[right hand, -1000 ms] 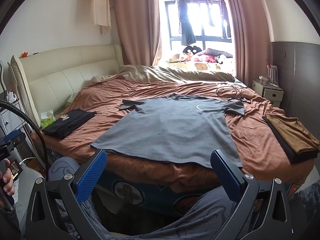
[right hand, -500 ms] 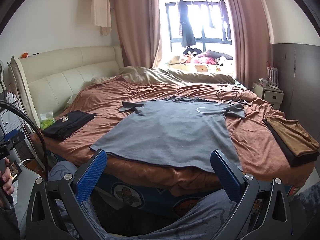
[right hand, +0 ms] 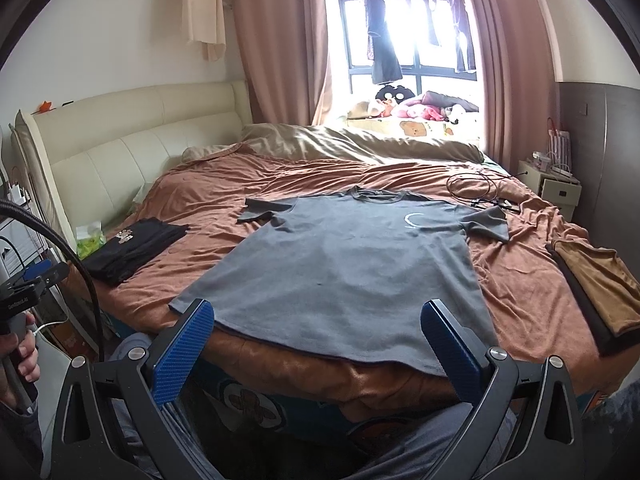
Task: Fold small clothes
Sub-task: 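Move both grippers down toward the grey t-shirt's sleeve and side edge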
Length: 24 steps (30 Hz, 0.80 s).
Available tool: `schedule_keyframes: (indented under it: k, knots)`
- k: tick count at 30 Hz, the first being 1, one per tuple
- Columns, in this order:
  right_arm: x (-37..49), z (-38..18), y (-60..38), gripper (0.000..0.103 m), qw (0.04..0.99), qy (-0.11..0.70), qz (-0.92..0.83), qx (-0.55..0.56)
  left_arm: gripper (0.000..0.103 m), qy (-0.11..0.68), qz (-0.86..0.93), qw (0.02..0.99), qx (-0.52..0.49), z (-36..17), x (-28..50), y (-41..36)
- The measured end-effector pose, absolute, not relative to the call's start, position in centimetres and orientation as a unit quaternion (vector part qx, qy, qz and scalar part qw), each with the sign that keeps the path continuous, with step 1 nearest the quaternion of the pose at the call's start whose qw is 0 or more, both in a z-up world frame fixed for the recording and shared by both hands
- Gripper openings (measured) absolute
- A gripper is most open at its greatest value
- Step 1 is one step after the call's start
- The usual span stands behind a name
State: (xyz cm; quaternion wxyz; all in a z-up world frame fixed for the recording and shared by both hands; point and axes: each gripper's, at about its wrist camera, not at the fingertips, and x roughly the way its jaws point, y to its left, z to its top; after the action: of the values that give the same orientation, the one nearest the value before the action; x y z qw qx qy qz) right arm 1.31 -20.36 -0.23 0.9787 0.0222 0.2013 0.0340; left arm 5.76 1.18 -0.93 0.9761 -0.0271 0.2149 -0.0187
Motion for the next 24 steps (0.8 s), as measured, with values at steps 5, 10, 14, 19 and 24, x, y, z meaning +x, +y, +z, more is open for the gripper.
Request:
schedule_keyframes:
  k: [5,10,14,19,24]
  knots:
    - [4.5,-0.1,-21.1,0.103,0.975,0.216,0.035,0.027,0.103,0.222,-0.02,0.974,-0.041,-1.4,8.7,1.6]
    - [8.2,0.3,-21.4,0.103,0.972,0.229,0.036,0.029,0.103,0.234,-0.016,0.971,-0.043,-1.8,11.9,1.8]
    - [11.6,0.4,-21.8,0.103,0.97,0.237,0.047,0.041,0.102,0.245,-0.016,0.968,-0.044,-2.2,15.0,1.8]
    - [16.0,0.5,-21.7,0.103,0.965,0.254,0.048,0.048,0.101,0.261,-0.032,0.963,-0.059,-2.4,19.4,1.9]
    - [20.3,0.5,-21.6,0.103,0.962,0.265,0.052,0.047,0.096,0.276,-0.033,0.959,-0.057,-3.1,23.9,1.6]
